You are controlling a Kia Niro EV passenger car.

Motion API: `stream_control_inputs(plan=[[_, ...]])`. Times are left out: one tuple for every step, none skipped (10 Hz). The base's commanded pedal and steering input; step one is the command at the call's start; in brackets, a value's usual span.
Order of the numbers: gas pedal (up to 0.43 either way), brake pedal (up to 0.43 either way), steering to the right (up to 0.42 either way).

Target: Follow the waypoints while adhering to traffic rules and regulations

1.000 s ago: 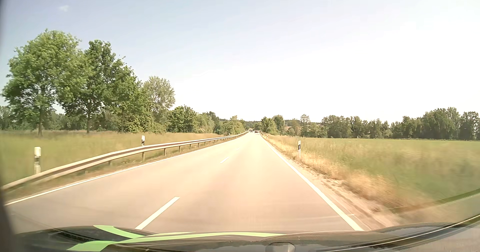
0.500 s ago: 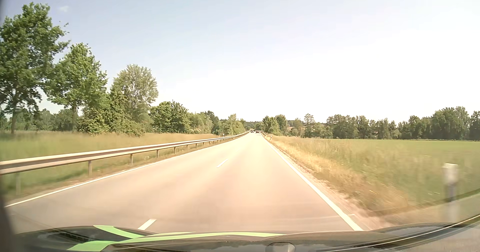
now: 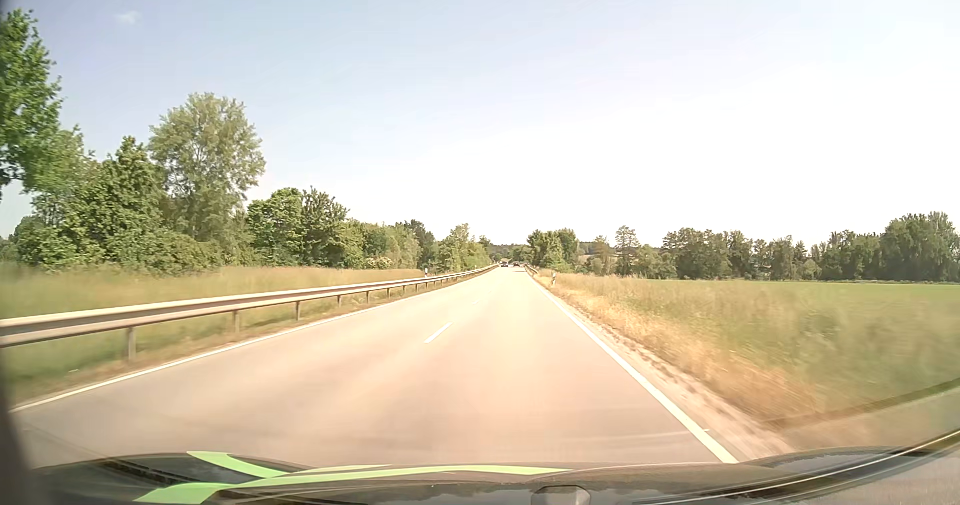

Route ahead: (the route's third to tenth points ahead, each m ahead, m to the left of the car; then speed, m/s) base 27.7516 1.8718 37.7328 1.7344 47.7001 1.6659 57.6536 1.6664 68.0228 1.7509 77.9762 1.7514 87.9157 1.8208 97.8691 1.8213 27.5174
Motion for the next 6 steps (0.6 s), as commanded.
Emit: stream_control_inputs(plan=[[0.150,0.000,0.002],[0.150,0.000,0.002],[0.138,0.000,0.002],[0.138,0.000,0.002],[0.138,0.000,0.001],[0.138,0.000,0.001]])
